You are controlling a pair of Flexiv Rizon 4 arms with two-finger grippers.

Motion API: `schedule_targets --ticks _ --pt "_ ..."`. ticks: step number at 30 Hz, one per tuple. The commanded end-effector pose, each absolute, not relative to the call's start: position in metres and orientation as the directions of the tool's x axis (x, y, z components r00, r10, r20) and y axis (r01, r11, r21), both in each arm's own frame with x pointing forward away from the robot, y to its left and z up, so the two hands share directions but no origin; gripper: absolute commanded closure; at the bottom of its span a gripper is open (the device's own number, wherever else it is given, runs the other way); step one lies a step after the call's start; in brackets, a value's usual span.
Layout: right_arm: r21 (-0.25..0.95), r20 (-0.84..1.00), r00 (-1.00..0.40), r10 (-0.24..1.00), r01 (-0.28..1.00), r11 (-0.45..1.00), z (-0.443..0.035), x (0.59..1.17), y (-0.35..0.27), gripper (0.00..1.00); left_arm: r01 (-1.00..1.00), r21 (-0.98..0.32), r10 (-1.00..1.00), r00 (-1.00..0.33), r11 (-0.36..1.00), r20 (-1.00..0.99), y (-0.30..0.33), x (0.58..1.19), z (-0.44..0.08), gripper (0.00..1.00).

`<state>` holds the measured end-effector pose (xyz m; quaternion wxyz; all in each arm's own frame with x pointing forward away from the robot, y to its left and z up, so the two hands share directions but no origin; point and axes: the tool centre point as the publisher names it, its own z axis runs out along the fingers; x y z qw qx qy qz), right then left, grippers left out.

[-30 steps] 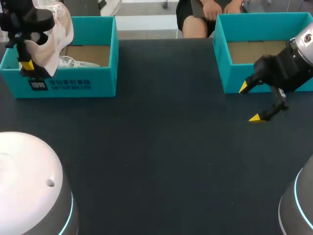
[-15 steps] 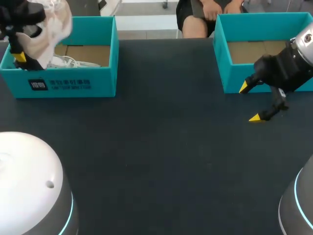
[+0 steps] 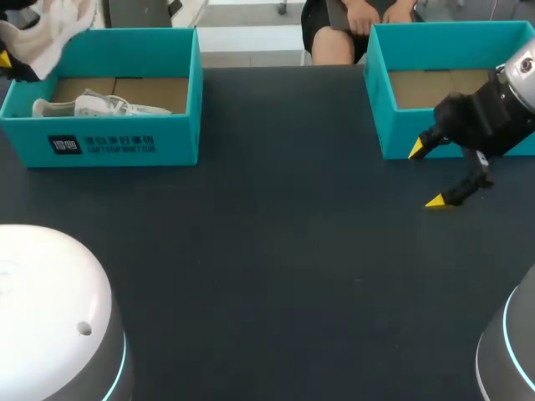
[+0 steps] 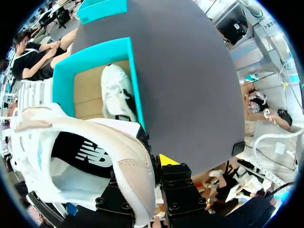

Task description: Take the shoe out of the shoebox, open the shoe tongue, remove and reinsert the insole, then place the shoe into the shoebox

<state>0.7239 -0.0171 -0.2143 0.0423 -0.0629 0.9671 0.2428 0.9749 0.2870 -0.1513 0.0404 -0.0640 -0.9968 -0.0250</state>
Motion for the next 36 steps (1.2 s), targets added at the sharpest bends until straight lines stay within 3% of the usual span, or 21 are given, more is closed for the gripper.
schedule_targets --ticks 1,7,20,23,27,31,32,34,36 --pt "0.462 -0.113 -0.989 -0.101 -0.142 0.875 -0.215 0.724 -0.017 0.0 0.116 0.032 0.11 -0.983 0.993 0.145 0.307 1.02 -0.151 1.0" --pt "0.462 -0.113 -0.989 -0.101 -0.142 0.875 -0.215 0.724 -0.017 0.0 0.063 0.079 0.048 -0.983 0.995 0.178 0.313 1.053 -0.16 1.0" --pt "0.462 -0.113 -0.989 -0.101 -0.142 0.875 -0.215 0.724 -0.017 0.0 0.063 0.079 0.048 -0.983 0.995 0.178 0.313 1.053 -0.16 1.0" --pt "0.462 -0.113 -0.989 -0.101 -0.142 0.875 -0.215 0.724 -0.017 0.0 0.338 -0.001 0.327 -0.909 0.941 0.258 0.306 1.04 -0.152 1.0" --pt "0.462 -0.113 -0.989 -0.101 -0.142 0.875 -0.215 0.724 -0.017 0.0 0.708 -0.025 0.696 -0.686 0.706 0.212 0.322 1.038 -0.14 1.0" --pt "0.462 -0.113 -0.989 -0.101 -0.142 0.875 -0.215 0.724 -0.017 0.0 0.857 0.106 0.834 -0.515 0.504 0.196 0.335 1.043 -0.14 1.0" --pt "0.462 -0.113 -0.989 -0.101 -0.142 0.875 -0.215 0.724 -0.017 0.0 0.903 0.107 0.877 -0.429 0.415 0.217 0.339 1.045 -0.14 1.0" --pt "0.462 -0.113 -0.989 -0.101 -0.142 0.875 -0.215 0.724 -0.017 0.0 0.91 0.103 0.883 -0.415 0.402 0.22 0.34 1.05 -0.14 1.0" --pt "0.462 -0.113 -0.989 -0.101 -0.142 0.875 -0.215 0.724 -0.017 0.0 0.951 0.078 0.92 -0.309 0.299 0.241 0.342 1.057 -0.139 1.0"
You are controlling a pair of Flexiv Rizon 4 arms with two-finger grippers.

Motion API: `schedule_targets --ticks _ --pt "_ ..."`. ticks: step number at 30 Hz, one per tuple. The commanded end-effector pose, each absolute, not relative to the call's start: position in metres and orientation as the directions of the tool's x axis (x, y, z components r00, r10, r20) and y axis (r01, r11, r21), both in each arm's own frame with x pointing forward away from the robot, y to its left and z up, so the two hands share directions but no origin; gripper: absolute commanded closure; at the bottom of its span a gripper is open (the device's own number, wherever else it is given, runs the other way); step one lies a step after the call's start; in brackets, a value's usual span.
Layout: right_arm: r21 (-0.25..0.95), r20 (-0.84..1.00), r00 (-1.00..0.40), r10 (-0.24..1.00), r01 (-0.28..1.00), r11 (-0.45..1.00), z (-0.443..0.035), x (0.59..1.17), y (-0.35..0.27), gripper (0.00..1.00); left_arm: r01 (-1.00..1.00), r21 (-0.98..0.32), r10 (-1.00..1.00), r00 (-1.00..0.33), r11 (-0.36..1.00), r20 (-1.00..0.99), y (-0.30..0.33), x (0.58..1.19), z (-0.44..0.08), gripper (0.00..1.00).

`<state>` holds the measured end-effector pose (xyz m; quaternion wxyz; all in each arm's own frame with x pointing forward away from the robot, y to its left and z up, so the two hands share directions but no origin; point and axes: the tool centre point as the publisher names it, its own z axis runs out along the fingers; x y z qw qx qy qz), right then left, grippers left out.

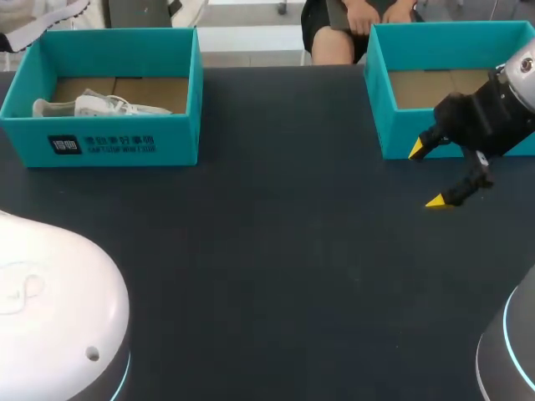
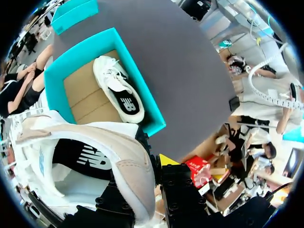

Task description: Take the shoe out of the shoebox, open the shoe tongue, remove and reinsert the insole, then place the shoe into the shoebox

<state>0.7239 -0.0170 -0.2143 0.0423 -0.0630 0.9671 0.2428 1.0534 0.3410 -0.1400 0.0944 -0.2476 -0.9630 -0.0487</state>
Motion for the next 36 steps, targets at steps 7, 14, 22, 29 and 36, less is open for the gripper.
schedule_targets --ticks 7,14,22,29,36 --pt "0.462 -0.113 -0.989 -0.101 -0.142 0.875 -0.215 0.724 -0.017 0.0 0.971 0.094 0.934 -0.237 0.219 0.267 0.338 1.075 -0.139 1.0" --pt "0.462 -0.113 -0.989 -0.101 -0.142 0.875 -0.215 0.724 -0.017 0.0 0.955 0.189 0.925 -0.274 0.229 0.265 0.342 1.08 -0.14 1.0" --pt "0.462 -0.113 -0.989 -0.101 -0.142 0.875 -0.215 0.724 -0.017 0.0 0.955 0.189 0.925 -0.274 0.229 0.265 0.342 1.08 -0.14 1.0" --pt "0.462 -0.113 -0.989 -0.101 -0.142 0.875 -0.215 0.724 -0.017 0.0 0.955 0.189 0.925 -0.274 0.229 0.265 0.342 1.08 -0.14 1.0" --pt "0.462 -0.113 -0.989 -0.101 -0.142 0.875 -0.215 0.724 -0.017 0.0 0.964 0.099 0.944 -0.261 0.246 0.201 0.329 1.096 -0.156 1.0"
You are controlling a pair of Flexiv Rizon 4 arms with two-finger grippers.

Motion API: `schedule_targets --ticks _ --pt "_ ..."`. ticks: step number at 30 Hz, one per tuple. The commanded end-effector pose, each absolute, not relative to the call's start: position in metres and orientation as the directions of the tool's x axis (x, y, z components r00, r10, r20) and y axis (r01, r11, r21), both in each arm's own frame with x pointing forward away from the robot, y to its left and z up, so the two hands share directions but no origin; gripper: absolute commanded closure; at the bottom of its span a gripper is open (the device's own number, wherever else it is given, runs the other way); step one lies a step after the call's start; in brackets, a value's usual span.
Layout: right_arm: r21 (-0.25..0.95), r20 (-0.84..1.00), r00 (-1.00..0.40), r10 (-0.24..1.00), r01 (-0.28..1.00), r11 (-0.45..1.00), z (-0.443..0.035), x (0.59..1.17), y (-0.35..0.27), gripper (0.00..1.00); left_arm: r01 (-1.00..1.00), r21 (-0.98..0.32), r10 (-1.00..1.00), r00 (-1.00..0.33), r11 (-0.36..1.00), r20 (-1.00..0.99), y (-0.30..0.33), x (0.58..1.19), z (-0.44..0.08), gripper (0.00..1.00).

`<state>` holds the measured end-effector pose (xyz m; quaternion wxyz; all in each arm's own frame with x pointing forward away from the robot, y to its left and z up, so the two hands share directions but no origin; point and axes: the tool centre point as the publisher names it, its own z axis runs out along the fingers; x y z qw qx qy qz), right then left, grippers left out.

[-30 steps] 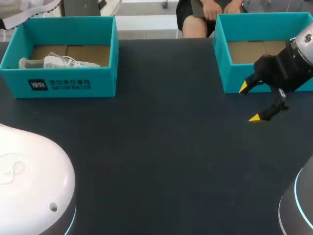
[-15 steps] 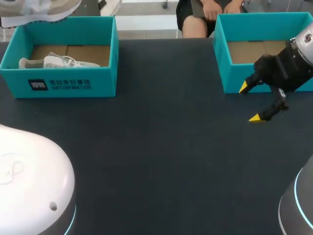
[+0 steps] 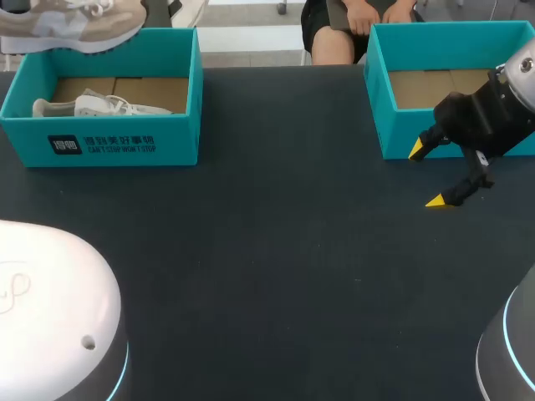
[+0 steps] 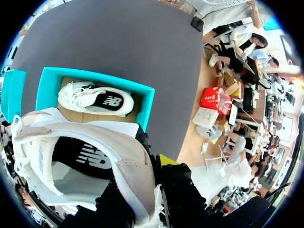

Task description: Take the shoe out of the shoebox, open the shoe tongue, remove and reinsert the insole, then place the shoe into the shoebox

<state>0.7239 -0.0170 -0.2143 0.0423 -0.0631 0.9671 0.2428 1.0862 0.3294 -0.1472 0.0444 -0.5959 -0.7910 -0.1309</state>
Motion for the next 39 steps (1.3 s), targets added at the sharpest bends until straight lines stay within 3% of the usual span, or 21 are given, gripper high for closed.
schedule_targets --ticks 1,12,24,33,39 --pt "0.462 -0.113 -0.989 -0.101 -0.142 0.875 -0.215 0.724 -0.017 0.0 0.962 0.109 0.941 -0.269 0.251 0.205 0.327 1.099 -0.159 1.0" --pt "0.462 -0.113 -0.989 -0.101 -0.142 0.875 -0.215 0.724 -0.017 0.0 0.966 0.173 0.967 -0.216 0.193 0.132 0.314 1.137 -0.212 1.0" --pt "0.462 -0.113 -0.989 -0.101 -0.142 0.875 -0.215 0.724 -0.017 0.0 0.96 0.247 0.967 -0.18 0.133 0.178 0.318 1.148 -0.247 1.0" --pt "0.462 -0.113 -0.989 -0.101 -0.142 0.875 -0.215 0.724 -0.017 0.0 0.987 0.111 0.974 -0.137 0.119 0.18 0.32 1.152 -0.266 1.0" --pt "0.462 -0.113 -0.989 -0.101 -0.142 0.875 -0.215 0.724 -0.017 0.0 0.988 0.103 0.973 -0.131 0.113 0.189 0.32 1.158 -0.277 1.0"
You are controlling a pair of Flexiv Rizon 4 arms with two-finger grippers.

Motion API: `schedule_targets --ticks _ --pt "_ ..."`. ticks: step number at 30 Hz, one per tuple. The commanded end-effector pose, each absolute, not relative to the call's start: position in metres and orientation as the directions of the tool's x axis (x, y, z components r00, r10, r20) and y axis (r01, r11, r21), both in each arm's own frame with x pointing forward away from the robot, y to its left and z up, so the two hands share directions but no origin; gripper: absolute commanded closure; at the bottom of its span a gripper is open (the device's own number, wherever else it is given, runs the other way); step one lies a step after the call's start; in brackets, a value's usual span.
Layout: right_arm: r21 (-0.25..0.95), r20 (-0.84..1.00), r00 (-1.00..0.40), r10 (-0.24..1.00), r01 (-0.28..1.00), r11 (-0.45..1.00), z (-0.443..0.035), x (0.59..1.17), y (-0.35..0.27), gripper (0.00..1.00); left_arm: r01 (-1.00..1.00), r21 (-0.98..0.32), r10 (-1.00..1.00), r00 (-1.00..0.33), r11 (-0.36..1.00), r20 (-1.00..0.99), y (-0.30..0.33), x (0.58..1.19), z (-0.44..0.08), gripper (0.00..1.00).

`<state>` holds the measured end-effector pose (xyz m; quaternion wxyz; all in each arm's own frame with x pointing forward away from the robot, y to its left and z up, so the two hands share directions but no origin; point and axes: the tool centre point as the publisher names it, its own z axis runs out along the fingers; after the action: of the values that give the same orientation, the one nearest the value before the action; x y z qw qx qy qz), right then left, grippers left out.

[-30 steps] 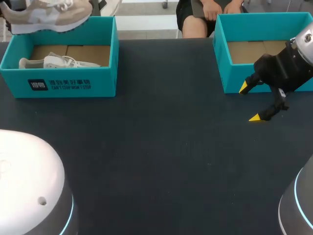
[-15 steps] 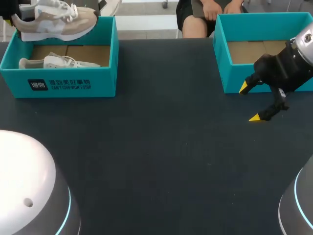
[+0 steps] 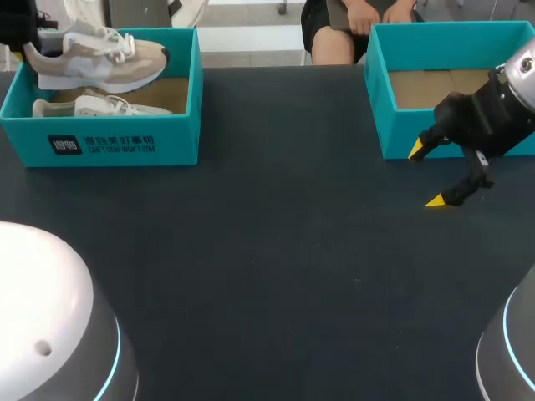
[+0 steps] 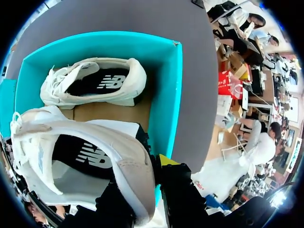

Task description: Take the shoe out of the shoebox, open the shoe tongue, remove and reinsert the insole, then place the shoe into the shoebox

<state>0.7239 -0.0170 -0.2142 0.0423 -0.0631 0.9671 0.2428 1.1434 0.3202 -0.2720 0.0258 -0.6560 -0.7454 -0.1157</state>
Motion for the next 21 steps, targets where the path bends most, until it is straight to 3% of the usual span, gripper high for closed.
schedule_targets --ticks 1,21 --pt "0.462 -0.113 -0.989 -0.101 -0.142 0.875 -0.215 0.724 -0.017 0.0 0.988 0.102 0.973 -0.13 0.112 0.192 0.32 1.16 -0.279 1.0" --pt "0.462 -0.113 -0.989 -0.101 -0.142 0.875 -0.215 0.724 -0.017 0.0 0.986 0.087 0.97 -0.155 0.14 0.187 0.308 1.18 -0.331 1.0"
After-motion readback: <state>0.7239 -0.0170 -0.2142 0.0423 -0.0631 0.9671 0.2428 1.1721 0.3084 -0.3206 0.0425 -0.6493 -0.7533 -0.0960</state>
